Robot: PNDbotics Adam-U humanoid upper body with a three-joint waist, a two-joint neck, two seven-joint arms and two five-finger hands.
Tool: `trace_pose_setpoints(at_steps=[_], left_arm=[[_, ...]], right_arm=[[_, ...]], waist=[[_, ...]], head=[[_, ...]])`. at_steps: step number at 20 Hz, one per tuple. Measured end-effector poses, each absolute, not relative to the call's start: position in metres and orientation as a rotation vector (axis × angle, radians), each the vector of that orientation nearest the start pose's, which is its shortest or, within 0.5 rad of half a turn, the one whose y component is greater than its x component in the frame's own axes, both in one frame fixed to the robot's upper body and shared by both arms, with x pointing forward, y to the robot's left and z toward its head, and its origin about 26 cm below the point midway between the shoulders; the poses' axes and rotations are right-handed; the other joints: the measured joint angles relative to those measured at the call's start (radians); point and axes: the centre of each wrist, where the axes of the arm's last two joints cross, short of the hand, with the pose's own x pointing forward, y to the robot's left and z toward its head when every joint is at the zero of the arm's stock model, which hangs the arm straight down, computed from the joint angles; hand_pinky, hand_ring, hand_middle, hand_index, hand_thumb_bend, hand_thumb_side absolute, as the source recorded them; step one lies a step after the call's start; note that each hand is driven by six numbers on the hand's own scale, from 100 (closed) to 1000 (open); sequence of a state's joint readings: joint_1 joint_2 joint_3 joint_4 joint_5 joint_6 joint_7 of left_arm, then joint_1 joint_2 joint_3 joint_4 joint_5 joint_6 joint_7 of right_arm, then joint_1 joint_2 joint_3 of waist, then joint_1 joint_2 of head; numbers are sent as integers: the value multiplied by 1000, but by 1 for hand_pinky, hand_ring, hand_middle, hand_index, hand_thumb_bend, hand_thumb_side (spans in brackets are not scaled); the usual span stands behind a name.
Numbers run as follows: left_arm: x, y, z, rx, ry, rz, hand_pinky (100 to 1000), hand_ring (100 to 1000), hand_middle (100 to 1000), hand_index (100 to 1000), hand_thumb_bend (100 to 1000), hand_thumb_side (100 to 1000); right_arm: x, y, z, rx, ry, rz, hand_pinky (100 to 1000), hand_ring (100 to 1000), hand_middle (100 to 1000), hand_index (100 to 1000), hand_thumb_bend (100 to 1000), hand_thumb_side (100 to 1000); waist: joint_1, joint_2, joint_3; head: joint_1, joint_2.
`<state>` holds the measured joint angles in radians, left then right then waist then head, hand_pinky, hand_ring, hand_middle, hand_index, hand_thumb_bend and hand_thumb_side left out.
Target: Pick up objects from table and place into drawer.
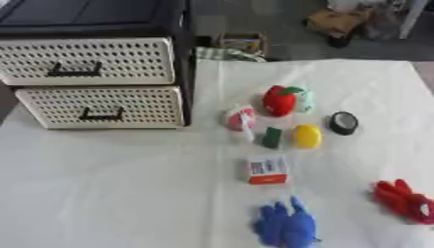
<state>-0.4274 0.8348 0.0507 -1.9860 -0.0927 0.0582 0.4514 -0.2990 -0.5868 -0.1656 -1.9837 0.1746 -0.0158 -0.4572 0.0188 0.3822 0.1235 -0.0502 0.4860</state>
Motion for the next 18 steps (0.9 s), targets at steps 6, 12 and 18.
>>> trace_pose_setpoints(at_steps=[6,12,18], left_arm=[[283,330,333,-1609,3251,760,488,385,558,835,100,289],[278,330,351,-1749,3181,1055,398,292,538,884,105,408],[282,331,333,-1863,3159,1453,293,197,421,930,105,408]], right_arm=[[291,-336,249,-968,-2407,74,795,576,659,844,100,836],[291,-337,250,-979,-2411,79,795,576,659,844,100,836],[291,-335,254,-974,-2425,101,795,575,658,844,100,836]], waist=[[3,-7,6],[4,-8,8],[22,-8,-17]], head=[[-4,-10],[-6,-15],[4,-26]])
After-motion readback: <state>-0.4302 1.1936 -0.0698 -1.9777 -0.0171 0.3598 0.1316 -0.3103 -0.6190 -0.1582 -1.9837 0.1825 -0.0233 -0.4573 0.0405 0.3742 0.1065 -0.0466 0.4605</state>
